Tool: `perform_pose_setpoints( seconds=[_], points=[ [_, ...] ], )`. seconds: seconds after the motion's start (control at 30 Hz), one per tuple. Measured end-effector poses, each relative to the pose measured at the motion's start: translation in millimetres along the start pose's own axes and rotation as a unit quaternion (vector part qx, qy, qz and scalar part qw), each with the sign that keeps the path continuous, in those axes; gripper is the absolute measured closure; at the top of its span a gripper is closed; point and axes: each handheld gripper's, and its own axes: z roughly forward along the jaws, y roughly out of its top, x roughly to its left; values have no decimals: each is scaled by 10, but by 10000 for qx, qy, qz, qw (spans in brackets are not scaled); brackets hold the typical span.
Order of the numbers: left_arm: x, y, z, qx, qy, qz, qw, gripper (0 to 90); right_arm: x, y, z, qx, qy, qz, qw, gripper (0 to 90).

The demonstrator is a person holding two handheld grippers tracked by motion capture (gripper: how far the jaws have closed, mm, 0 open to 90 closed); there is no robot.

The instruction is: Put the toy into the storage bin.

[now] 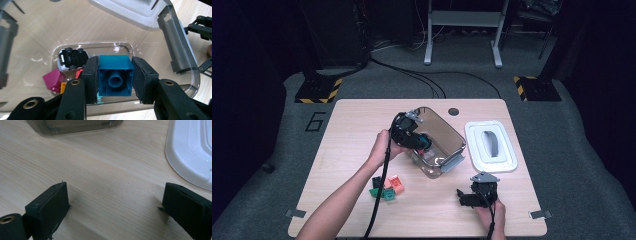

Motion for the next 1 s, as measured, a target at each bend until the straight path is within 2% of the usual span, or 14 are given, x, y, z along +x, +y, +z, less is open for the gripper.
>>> perform_pose_setpoints(
  seconds=[0.43, 0.63, 0.77, 0.83, 1.0],
  points=[
    [0, -18, 96, 265, -164, -34, 9995, 591, 0, 0, 0, -1, 1, -3, 10000, 59],
    [-5, -38, 66, 243, -302, -30, 9992, 574, -1, 0, 0, 2, 2, 0, 10000, 59],
    [-1, -83, -5, 192, -315, -44, 9993, 483, 0, 0, 0, 3, 1, 2, 10000, 59],
    [-6, -121, -68, 139, -254, -70, 9996, 425, -1, 0, 0, 2, 1, 0, 10000, 60],
    [3, -252, -320, -247, -61, -158, 9996, 280, -1, 0, 0, 2, 3, 0, 10000, 60]
  ],
)
